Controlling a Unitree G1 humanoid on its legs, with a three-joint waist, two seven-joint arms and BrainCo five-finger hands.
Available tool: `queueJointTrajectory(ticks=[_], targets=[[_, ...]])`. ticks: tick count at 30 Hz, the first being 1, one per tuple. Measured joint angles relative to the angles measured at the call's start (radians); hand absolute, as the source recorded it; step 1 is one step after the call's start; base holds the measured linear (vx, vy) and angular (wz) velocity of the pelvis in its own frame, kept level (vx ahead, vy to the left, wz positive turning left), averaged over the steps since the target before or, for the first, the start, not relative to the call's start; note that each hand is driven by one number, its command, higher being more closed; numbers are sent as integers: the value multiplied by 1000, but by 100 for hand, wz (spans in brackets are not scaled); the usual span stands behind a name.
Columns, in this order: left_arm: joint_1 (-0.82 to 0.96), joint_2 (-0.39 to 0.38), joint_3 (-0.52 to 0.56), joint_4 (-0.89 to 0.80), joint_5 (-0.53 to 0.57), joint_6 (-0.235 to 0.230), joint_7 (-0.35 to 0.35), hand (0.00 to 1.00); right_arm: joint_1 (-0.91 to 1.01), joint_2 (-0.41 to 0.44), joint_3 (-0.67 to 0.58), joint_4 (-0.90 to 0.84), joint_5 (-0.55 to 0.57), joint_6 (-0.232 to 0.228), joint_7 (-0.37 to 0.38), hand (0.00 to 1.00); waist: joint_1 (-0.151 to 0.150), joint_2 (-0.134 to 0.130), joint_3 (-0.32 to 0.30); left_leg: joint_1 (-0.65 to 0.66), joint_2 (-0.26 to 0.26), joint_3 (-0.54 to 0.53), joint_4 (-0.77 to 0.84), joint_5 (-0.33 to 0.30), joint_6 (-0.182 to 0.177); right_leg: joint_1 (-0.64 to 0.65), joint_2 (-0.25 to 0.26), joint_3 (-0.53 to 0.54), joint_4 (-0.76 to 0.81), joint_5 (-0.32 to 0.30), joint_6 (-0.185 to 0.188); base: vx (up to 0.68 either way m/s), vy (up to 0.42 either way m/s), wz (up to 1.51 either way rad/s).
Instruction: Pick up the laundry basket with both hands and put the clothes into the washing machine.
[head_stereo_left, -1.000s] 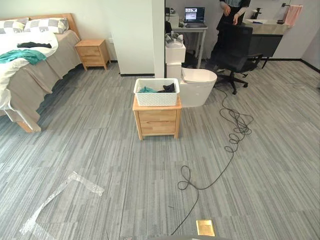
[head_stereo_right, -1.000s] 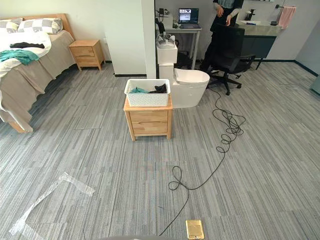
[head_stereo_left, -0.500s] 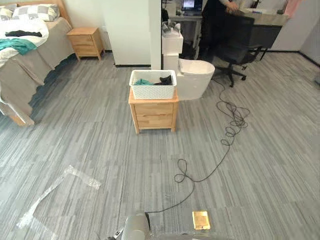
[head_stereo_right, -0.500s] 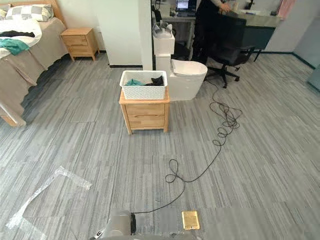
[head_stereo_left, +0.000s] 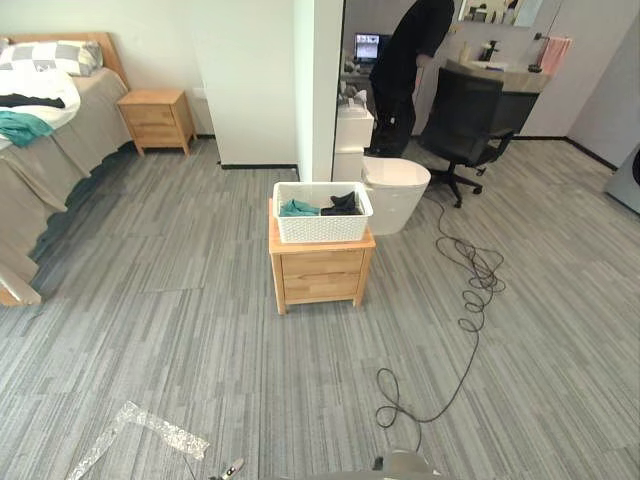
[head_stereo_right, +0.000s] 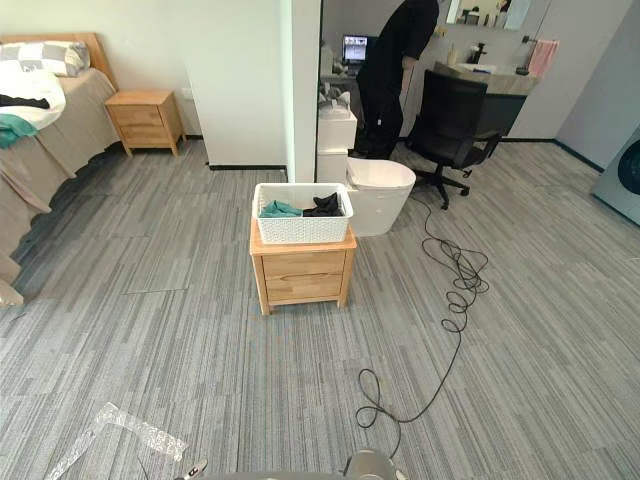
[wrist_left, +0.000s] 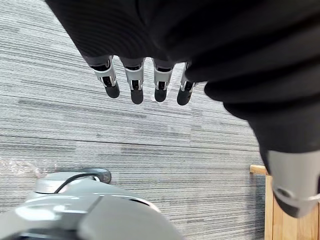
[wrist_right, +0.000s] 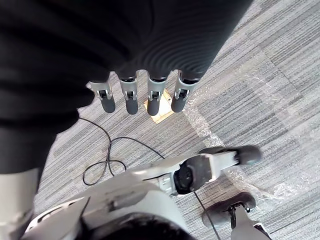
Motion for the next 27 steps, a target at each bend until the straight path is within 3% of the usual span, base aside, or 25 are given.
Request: queueJointTrajectory(ticks=[2,3,4,6,8,9,10,12,13,14,15,16,19,20,21,22,23,24,25,26,27], targets=[[-34,-16,4,-6,1,-1,1,0,8,-1,-15,-11,0,2,-1,0,-19,25,19,40,4,-38,-32,0,0,-7,-1,-53,-264,-7,10,450,53,56],[-47,-31,20,-23,1,-3,1,0,19,-1,-22,-18,0,5,-1,0,-19,38,28,64,10,-51,-50,-2,-4,-5,2,-64,-489,31,8,454,-2,51],[-52,-50,69,-43,8,-7,1,0,26,5,-29,-30,-7,14,-3,0,-14,40,29,75,13,-60,-58,-26,-30,-2,1,-47,-695,95,-6,459,-57,41],[-51,-76,125,-64,20,-11,0,0,33,6,-8,-36,-11,20,-5,0,-14,38,30,106,26,-81,-36,-85,-40,-3,3,-11,-796,156,-17,548,-153,31],[-49,-101,135,-68,41,-13,0,0,45,3,19,-34,-22,24,-3,0,-16,49,21,159,90,-100,12,-171,-72,17,25,-22,-750,214,-16,610,-245,39],[-44,-107,143,-68,48,-14,-3,0,49,4,32,-33,-30,24,-2,0,-12,47,14,165,123,-95,63,-182,-91,45,40,-34,-736,257,-27,700,-325,41],[-43,-117,167,-75,48,-15,-9,0,48,-1,25,-27,-40,25,-3,0,-13,52,8,124,170,-94,200,-173,-104,72,66,-69,-705,217,-78,818,-439,48],[-52,-142,221,-95,46,-15,-21,0,41,-12,24,-34,-49,25,-2,0,-16,63,6,2,221,-92,501,-95,-102,137,101,-111,-708,153,-95,690,-404,30],[-55,-158,239,-98,34,-16,-21,0,40,-30,30,-38,-51,25,-1,0,-10,82,9,-90,266,-93,727,36,-85,194,138,-117,-739,132,-116,454,-224,-5],[-54,-161,239,-96,25,-16,-21,0,37,-41,36,-38,-54,24,-2,0,4,96,11,-140,290,-93,829,108,-85,222,153,-116,-757,126,-125,544,-214,-26],[-56,-160,227,-95,15,-16,-22,0,14,-61,56,-33,-59,24,-2,0,13,102,21,-220,316,-75,992,91,-64,283,172,-105,-798,124,-129,504,-167,-35],[-60,-143,204,-93,9,-21,-21,0,-14,-68,71,-8,-58,26,-5,0,16,93,30,-273,319,-37,1047,57,-46,351,164,-87,-840,124,-129,569,-173,-33],[-68,-110,127,-91,-4,-29,-20,0,-52,-67,79,2,-59,32,-10,0,22,74,40,-326,309,40,864,-30,-76,477,123,-78,-909,120,-122,364,-64,-21],[-74,-107,98,-94,-12,-36,-20,0,-59,-65,80,1,-58,28,-14,0,39,69,38,-326,274,59,656,-30,-80,499,100,-74,-924,86,-72,274,31,-26],[-73,-109,82,-94,-12,-40,-19,0,-66,-71,88,0,-58,23,-18,0,38,78,39,-328,263,53,528,-24,-89,506,100,-73,-929,71,-46,273,120,-18],[-64,-126,64,-82,-12,-42,-20,0,-65,-97,116,-6,-56,11,-23,0,37,121,17,-324,242,8,197,75,-116,503,131,-72,-924,49,-21,230,153,-8],[-60,-132,73,-79,-18,-46,-20,0,-72,-117,111,2,-58,13,-24,0,47,130,11,-326,232,-33,167,184,-92,502,142,-62,-917,32,-5,351,228,-5],[-67,-112,89,-75,-19,-45,-19,0,-103,-115,118,19,-56,40,-21,0,51,86,-8,-321,195,-15,157,166,-63,498,108,-52,-914,17,4,293,171,-13],[-77,-100,92,-73,-11,-41,-22,0,-127,-113,162,8,-53,38,-22,0,63,43,-6,-299,163,20,117,162,-57,497,64,-41,-917,9,16,287,151,-11],[-78,-94,93,-74,-10,-43,-22,0,-129,-111,172,1,-47,36,-19,0,65,27,-8,-283,150,34,92,163,-54,497,43,-35,-917,9,19,286,110,-16],[-80,-82,87,-67,-9,-41,-21,0,-134,-97,203,-7,-43,16,-14,0,72,-15,-33,-253,118,46,48,163,-44,498,12,-25,-904,17,27,282,107,-14]])
